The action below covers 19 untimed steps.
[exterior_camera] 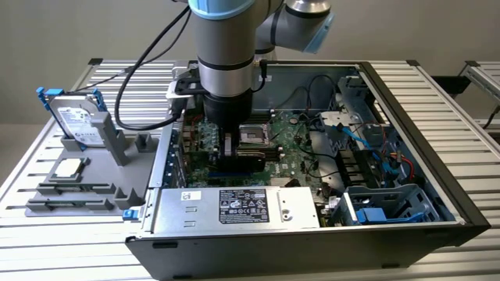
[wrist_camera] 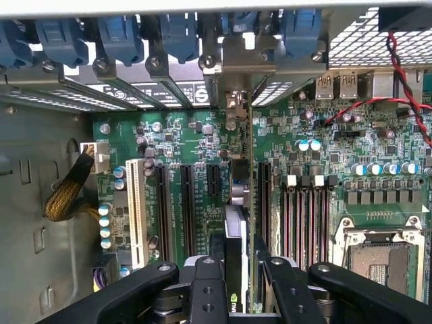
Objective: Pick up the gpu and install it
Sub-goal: 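Insert the gpu into the slot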
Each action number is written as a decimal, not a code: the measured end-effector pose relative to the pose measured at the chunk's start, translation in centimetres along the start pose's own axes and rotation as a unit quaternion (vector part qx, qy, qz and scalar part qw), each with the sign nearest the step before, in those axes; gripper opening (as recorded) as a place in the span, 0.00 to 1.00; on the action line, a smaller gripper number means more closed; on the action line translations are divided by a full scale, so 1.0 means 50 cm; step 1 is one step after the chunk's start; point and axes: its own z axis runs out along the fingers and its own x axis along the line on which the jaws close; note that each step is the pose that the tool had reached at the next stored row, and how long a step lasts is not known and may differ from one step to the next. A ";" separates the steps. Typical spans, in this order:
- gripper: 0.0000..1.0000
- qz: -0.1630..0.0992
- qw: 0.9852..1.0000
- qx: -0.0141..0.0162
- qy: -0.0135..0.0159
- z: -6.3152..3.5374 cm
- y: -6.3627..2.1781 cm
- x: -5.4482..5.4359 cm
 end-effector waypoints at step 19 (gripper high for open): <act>0.27 0.000 1.000 -0.015 0.006 0.004 0.000 -0.004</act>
